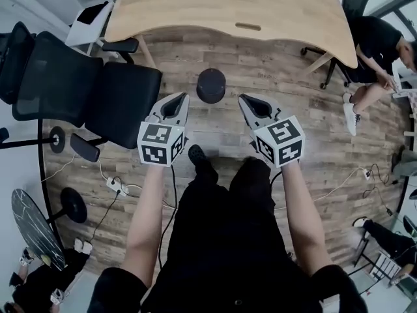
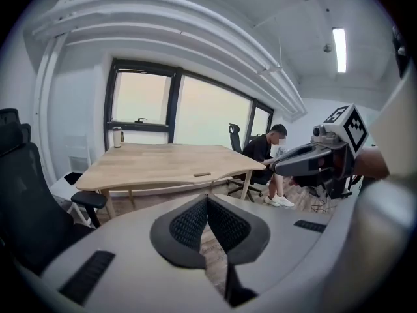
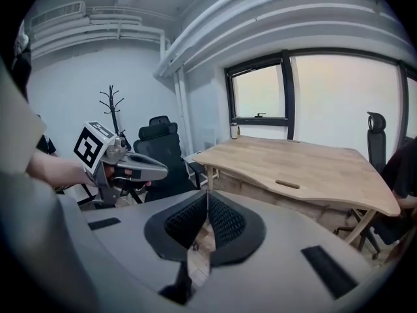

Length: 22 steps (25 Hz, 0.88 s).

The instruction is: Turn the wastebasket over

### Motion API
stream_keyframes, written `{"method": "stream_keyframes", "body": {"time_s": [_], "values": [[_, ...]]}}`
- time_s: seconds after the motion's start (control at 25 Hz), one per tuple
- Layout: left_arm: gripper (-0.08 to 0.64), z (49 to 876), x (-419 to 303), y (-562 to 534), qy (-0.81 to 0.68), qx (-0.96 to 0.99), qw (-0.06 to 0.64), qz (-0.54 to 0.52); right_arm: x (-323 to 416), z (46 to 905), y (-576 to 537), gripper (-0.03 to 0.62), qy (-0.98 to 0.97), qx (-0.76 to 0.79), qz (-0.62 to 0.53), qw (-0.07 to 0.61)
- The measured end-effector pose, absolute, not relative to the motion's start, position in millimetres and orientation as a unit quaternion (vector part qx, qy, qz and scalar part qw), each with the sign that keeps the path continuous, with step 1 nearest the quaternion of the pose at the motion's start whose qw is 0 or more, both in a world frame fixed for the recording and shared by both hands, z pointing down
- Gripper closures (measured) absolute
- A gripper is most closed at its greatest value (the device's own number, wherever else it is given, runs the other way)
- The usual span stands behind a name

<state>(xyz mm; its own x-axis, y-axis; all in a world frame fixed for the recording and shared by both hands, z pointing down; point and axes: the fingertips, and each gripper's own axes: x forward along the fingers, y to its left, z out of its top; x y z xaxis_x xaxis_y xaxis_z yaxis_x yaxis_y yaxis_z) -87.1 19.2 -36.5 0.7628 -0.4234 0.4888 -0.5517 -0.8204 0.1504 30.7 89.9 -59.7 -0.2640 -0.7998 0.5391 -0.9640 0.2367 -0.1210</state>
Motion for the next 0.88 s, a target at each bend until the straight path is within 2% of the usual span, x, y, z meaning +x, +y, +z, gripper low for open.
{"method": "stream_keyframes", "body": {"time_s": [0.6,0.88], "values": [[0.543,50,-52,37,-0.354,0.867,0.272,0.222,52,22,52,0.558,-0.803,0.479,0.276,0.224],[0.543,102,-46,12,-0.421,0.832,0.307,0.189,55,95,27,0.558,-0.812,0.445,0.293,0.239]]}}
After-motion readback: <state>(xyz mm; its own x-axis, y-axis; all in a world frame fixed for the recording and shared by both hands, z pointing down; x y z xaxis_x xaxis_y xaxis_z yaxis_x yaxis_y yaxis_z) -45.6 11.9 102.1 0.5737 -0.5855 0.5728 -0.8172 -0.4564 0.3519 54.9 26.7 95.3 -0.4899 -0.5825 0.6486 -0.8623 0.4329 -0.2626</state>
